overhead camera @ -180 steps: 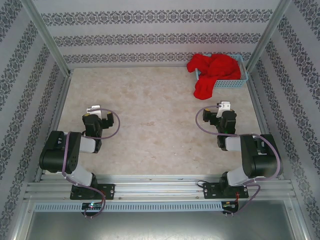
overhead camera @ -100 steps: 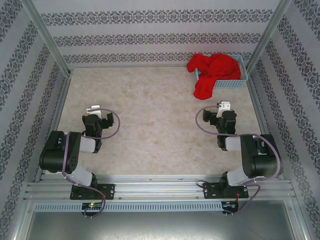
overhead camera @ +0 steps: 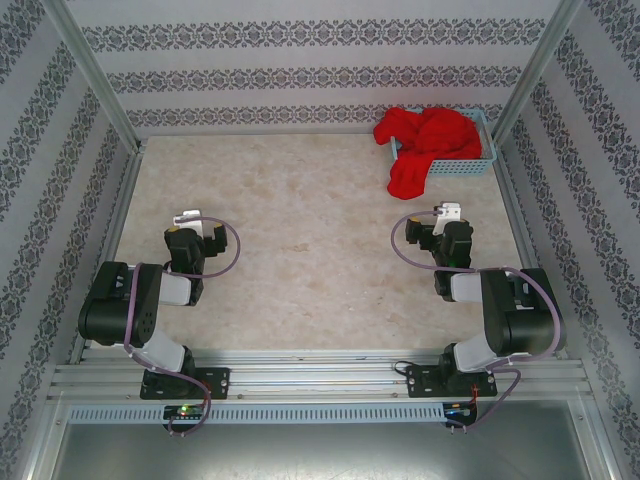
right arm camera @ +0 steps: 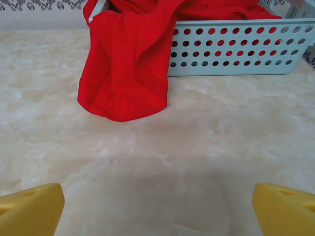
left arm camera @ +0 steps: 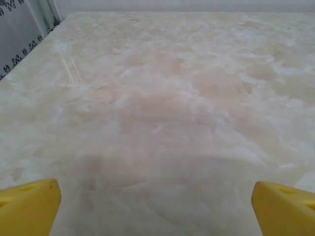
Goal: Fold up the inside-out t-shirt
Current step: Move the basket to the top-right of the table.
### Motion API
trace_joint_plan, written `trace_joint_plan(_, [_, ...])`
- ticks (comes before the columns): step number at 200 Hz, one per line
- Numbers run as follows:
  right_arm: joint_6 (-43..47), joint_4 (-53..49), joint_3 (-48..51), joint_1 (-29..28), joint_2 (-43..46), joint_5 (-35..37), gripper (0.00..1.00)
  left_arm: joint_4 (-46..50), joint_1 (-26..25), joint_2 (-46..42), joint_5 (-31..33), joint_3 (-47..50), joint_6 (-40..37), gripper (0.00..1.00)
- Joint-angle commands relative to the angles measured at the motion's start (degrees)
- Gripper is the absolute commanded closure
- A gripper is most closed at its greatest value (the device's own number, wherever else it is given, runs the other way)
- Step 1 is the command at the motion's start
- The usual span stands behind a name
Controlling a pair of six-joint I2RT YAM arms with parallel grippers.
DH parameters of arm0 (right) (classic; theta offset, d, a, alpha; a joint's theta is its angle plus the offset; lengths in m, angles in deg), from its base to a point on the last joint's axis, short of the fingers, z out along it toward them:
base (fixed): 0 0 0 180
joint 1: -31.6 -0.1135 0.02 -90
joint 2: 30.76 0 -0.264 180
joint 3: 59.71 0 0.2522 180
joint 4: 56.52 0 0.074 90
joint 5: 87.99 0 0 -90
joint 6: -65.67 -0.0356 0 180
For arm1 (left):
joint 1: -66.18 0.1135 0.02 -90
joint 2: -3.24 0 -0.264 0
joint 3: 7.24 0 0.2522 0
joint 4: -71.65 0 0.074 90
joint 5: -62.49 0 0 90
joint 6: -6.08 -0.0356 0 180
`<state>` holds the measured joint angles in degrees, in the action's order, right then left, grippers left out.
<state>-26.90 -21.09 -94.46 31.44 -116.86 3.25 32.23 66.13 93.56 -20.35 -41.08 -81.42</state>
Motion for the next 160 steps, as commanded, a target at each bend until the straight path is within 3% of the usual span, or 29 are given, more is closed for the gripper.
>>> trace_joint_plan(1, [1.0,2.1,-1.2,-0.5,-0.5,0.7,0.02,-2.8,-0.7,0.6,0.6,-1.0,-0.9,0.00])
trace_joint_plan(132, [0.9,2.1,-1.1,-0.5,-0.5,0.6,0.02,-2.9,-0.7,0.6,0.6,-0.9,-0.9,0.00])
trace_joint_plan(160, [2.5,2.7,-0.3,-1.0,0.8,-1.2,0.02,-9.2,-1.2,-0.9,-2.7,3.1,-2.6,0.00])
